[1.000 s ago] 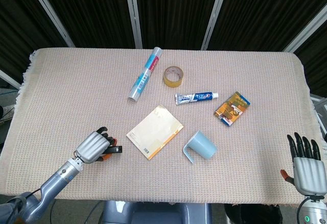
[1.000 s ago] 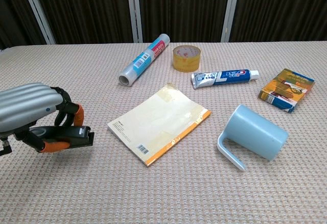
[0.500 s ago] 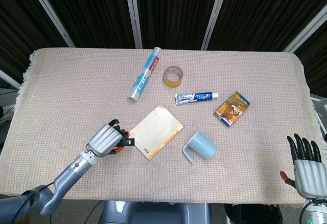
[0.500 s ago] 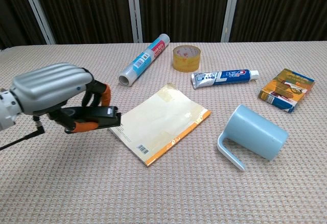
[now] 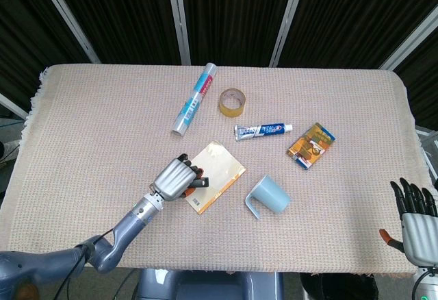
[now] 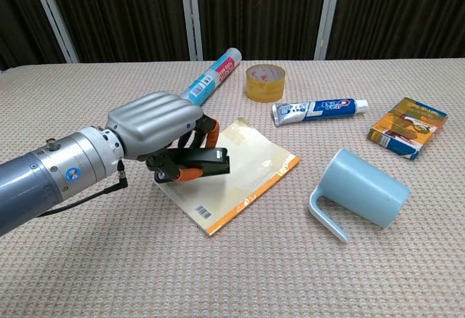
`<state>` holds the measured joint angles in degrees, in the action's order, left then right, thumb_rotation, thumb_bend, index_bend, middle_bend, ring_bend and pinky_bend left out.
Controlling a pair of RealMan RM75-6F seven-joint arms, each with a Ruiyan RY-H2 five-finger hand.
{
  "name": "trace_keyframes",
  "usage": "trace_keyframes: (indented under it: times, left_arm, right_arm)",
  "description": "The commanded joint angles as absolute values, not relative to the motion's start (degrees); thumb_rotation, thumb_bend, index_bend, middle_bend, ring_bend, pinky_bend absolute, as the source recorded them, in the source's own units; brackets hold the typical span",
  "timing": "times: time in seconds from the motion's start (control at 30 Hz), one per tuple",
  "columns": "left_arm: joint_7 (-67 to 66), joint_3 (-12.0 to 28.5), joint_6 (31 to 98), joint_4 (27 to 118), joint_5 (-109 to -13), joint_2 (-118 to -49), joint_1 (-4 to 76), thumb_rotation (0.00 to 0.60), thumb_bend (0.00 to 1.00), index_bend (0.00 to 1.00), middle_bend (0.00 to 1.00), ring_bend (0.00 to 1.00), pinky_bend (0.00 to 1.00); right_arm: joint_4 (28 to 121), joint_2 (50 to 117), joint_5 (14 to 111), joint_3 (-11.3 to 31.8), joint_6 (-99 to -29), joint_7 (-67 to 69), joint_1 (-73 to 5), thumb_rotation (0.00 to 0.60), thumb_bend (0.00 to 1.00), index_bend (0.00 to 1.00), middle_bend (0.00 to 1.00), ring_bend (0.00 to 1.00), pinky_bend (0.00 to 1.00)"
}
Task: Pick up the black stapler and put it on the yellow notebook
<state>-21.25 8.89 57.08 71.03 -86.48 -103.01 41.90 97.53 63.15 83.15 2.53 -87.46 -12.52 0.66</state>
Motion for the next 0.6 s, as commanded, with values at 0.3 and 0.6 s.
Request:
trace_keyframes:
  times: [0.3, 0.6]
  left_arm:
    - [-14.29, 9.98, 54.25, 62.36, -84.99, -107.57, 45.83, 0.6, 0.35, 0.33, 0.47, 0.43, 0.3]
    - [-11.01, 8.79, 56.27, 58.75, -87.55, -110.6, 47.74, 0.6, 0.26, 0.1, 0.32, 0.26, 0.29]
  right_arm:
    - [97.31, 62.57, 80.48, 3.67, -85.28, -11.41, -0.32, 0.6, 0.1, 0.0, 0.0, 0.0, 0.0]
    - [97.82, 61.75, 82.21, 2.92, -87.76, -10.08, 1.19, 0.6, 0.1, 0.0, 0.0, 0.0, 0.0]
